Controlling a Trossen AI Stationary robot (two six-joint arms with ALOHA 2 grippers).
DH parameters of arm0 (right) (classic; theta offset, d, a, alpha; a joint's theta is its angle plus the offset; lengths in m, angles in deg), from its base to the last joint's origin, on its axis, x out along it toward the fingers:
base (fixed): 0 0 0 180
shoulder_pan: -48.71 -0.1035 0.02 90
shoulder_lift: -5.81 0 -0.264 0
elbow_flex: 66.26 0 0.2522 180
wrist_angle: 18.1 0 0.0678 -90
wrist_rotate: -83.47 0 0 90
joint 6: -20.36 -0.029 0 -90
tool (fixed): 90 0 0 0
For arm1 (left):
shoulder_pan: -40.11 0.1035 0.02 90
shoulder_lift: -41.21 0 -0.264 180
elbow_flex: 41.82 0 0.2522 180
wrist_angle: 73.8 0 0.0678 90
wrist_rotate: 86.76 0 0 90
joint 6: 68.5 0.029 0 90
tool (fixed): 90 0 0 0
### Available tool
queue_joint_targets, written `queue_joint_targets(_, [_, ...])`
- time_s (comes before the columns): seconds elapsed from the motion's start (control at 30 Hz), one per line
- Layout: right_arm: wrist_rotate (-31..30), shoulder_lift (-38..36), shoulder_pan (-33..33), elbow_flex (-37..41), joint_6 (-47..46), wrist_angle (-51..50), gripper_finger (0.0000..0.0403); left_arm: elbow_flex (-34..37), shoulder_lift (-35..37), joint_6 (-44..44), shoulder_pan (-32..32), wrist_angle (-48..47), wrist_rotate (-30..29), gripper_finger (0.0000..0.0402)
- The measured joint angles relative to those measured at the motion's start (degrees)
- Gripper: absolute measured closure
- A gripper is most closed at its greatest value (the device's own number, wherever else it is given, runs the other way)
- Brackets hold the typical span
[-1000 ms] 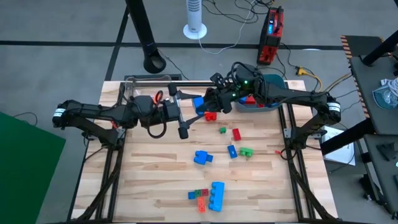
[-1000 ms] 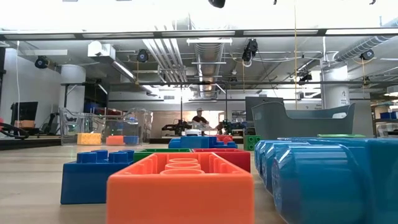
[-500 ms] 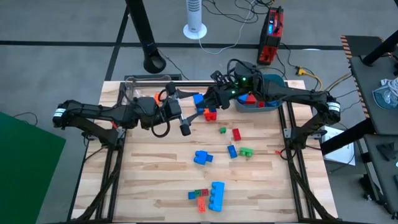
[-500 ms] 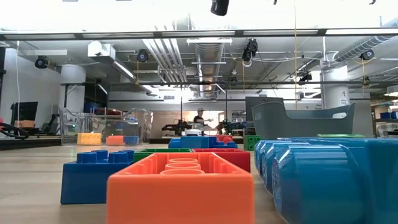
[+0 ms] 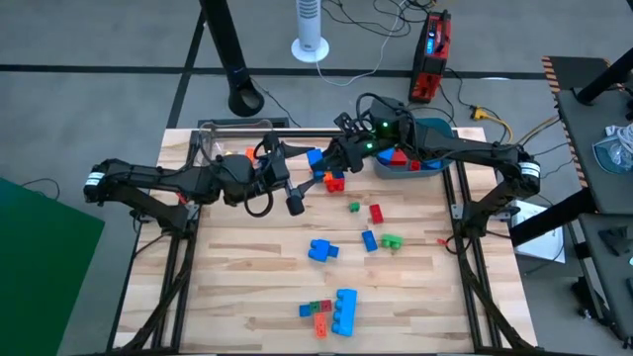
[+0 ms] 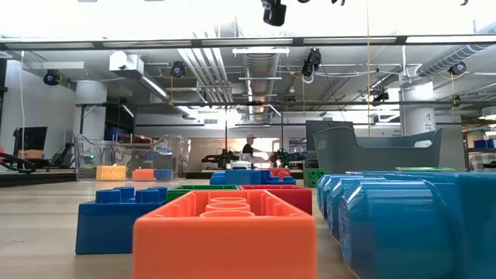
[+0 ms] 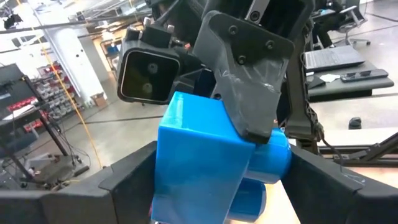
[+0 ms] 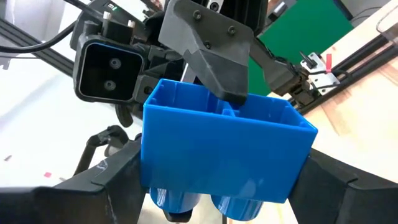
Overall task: Sort blocks by size
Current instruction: Put the big blue game piece into the blue bin
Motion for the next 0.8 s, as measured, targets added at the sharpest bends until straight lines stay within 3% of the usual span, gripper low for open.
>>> queue_joint_targets(0.8, [-0.2,0.09,1.76,0.0,0.09,-2.91,0.0107,0.02,0.02,-5.43,0.02,-3.11,-0.2,0.0111])
